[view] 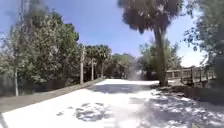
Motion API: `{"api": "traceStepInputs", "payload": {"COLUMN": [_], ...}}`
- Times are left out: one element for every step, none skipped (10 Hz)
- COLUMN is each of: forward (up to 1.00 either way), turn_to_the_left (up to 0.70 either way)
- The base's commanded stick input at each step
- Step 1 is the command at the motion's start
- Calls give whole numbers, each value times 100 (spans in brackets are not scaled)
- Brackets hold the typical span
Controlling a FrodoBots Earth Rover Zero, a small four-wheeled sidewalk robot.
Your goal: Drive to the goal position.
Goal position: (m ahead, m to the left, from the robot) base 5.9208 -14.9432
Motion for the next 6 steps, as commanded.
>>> {"api": "traceStepInputs", "payload": {"forward": [70,70,70,70,70,70], "turn_to_the_left": [0,0,0,0,0,0]}}
